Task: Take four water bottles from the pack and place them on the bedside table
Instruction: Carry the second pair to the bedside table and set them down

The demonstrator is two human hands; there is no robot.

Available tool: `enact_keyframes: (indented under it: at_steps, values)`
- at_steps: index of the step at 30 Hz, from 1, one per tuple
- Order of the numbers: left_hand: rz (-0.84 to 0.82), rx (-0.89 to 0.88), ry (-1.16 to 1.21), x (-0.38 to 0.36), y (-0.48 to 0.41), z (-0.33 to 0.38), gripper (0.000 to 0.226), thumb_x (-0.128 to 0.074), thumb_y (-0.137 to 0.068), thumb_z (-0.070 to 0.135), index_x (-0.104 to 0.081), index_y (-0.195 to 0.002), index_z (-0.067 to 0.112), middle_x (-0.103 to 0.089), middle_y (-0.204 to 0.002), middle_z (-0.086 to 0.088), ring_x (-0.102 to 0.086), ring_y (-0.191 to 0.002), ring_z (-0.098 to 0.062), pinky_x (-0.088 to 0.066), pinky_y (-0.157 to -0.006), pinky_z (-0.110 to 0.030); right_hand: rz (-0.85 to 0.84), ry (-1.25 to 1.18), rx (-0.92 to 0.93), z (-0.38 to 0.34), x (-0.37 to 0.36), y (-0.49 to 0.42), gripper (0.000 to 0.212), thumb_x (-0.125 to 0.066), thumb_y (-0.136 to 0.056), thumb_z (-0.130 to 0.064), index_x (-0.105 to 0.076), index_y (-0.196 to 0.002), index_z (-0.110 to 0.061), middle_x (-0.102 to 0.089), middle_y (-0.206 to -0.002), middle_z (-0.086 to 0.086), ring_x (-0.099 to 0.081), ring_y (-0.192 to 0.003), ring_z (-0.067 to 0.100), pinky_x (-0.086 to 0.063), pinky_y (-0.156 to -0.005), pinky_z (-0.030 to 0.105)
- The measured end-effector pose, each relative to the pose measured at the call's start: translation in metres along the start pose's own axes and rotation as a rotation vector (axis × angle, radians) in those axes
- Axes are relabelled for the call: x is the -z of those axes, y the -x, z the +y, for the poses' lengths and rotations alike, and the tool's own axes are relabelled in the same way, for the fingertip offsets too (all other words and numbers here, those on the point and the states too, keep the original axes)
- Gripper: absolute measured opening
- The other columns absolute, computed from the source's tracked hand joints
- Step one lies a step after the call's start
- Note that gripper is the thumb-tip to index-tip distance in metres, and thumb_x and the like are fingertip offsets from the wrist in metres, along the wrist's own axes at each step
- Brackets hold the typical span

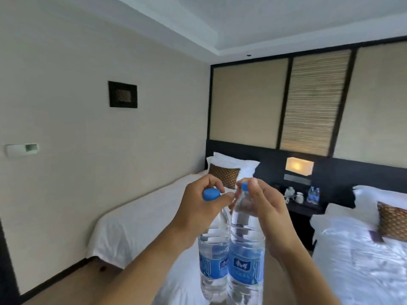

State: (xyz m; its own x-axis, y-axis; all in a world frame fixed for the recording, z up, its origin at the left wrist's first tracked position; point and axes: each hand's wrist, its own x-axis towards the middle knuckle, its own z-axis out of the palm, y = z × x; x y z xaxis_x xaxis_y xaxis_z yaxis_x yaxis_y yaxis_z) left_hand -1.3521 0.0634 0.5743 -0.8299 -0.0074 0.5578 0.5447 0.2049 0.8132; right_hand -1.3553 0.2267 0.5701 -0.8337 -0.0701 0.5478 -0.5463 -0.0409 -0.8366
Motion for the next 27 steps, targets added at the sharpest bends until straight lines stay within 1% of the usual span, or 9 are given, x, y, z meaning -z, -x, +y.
enact_keyframes:
  at_steps: [5, 8, 11, 13, 16, 18, 22, 25, 27]
  values:
    - [-0.105, -0.008, 0.035, -0.108, -0.098, -0.060, 0.021, -0.081, -0.085, 0.029, -0.061, -0.078, 0.027, -0.060, -0.071, 0.017, -0.061, -0.072, -0.001, -0.052, -0.063, -0.013, 0.166, 0.150, 0.007, 0.068, 0.094, -0.075, 0.037, -0.054, -0.099, -0.049, -0.072, -0.099, -0.017, -0.078, -0.084, 0.008, -0.076, -0.080, 0.025, -0.063, -0.075, 0.033]
    - [-0.174, -0.018, 0.063, -0.161, -0.161, -0.106, 0.018, -0.081, -0.085, 0.035, -0.064, -0.081, 0.028, -0.065, -0.080, 0.013, -0.068, -0.082, -0.009, -0.057, -0.067, -0.016, 0.269, 0.217, 0.002, 0.113, 0.139, -0.128, 0.032, -0.064, -0.092, -0.051, -0.071, -0.100, -0.021, -0.079, -0.087, 0.000, -0.076, -0.081, 0.017, -0.059, -0.068, 0.024]
    - [-0.240, -0.026, 0.087, -0.210, -0.233, -0.153, 0.018, -0.080, -0.086, 0.036, -0.063, -0.083, 0.031, -0.068, -0.084, 0.012, -0.072, -0.090, -0.019, -0.058, -0.067, -0.016, 0.381, 0.309, 0.003, 0.159, 0.181, -0.190, 0.033, -0.071, -0.081, -0.052, -0.067, -0.099, -0.025, -0.076, -0.092, -0.002, -0.073, -0.088, 0.016, -0.058, -0.072, 0.026]
    - [-0.313, -0.038, 0.096, -0.241, -0.285, -0.183, 0.018, -0.079, -0.086, 0.038, -0.063, -0.086, 0.032, -0.068, -0.085, 0.018, -0.072, -0.088, -0.009, -0.055, -0.063, -0.012, 0.452, 0.359, 0.013, 0.184, 0.206, -0.240, 0.035, -0.071, -0.078, -0.054, -0.064, -0.100, -0.028, -0.071, -0.093, -0.005, -0.070, -0.086, 0.011, -0.056, -0.071, 0.024]
    - [-0.433, -0.040, 0.082, -0.285, -0.367, -0.222, 0.019, -0.079, -0.085, 0.042, -0.062, -0.091, 0.036, -0.068, -0.085, 0.020, -0.068, -0.089, 0.003, -0.054, -0.063, -0.010, 0.522, 0.373, 0.011, 0.217, 0.244, -0.320, 0.017, -0.070, -0.089, -0.040, -0.061, -0.100, -0.030, -0.069, -0.092, -0.006, -0.069, -0.082, 0.011, -0.057, -0.069, 0.023]
    - [-0.469, -0.041, 0.068, -0.313, -0.419, -0.245, 0.021, -0.079, -0.084, 0.046, -0.061, -0.094, 0.040, -0.066, -0.088, 0.022, -0.065, -0.094, 0.009, -0.054, -0.065, -0.008, 0.550, 0.390, 0.010, 0.236, 0.273, -0.374, 0.009, -0.067, -0.093, -0.035, -0.061, -0.098, -0.031, -0.069, -0.088, -0.010, -0.069, -0.082, 0.010, -0.058, -0.074, 0.027]
    - [-0.502, -0.033, 0.133, -0.371, -0.515, -0.284, 0.025, -0.075, -0.076, 0.059, -0.063, -0.096, 0.051, -0.061, -0.099, 0.033, -0.059, -0.093, 0.024, -0.048, -0.063, -0.001, 0.568, 0.397, 0.000, 0.276, 0.329, -0.466, 0.008, -0.068, -0.094, -0.032, -0.063, -0.098, -0.028, -0.070, -0.090, -0.004, -0.069, -0.079, 0.012, -0.058, -0.068, 0.023]
    - [-0.537, -0.011, 0.222, -0.419, -0.580, -0.321, 0.022, -0.074, -0.071, 0.062, -0.070, -0.092, 0.059, -0.070, -0.100, 0.031, -0.070, -0.097, 0.006, -0.055, -0.072, -0.009, 0.571, 0.357, -0.023, 0.315, 0.375, -0.527, 0.009, -0.072, -0.092, -0.027, -0.068, -0.100, -0.028, -0.071, -0.088, -0.002, -0.069, -0.071, 0.005, -0.054, -0.058, 0.015]
    - [-0.555, -0.007, 0.279, -0.454, -0.624, -0.349, 0.018, -0.075, -0.072, 0.058, -0.073, -0.090, 0.059, -0.075, -0.097, 0.032, -0.073, -0.096, 0.001, -0.056, -0.072, -0.011, 0.556, 0.303, -0.054, 0.344, 0.409, -0.569, 0.015, -0.068, -0.094, -0.018, -0.070, -0.103, -0.029, -0.073, -0.086, -0.003, -0.071, -0.074, 0.009, -0.055, -0.058, 0.016]
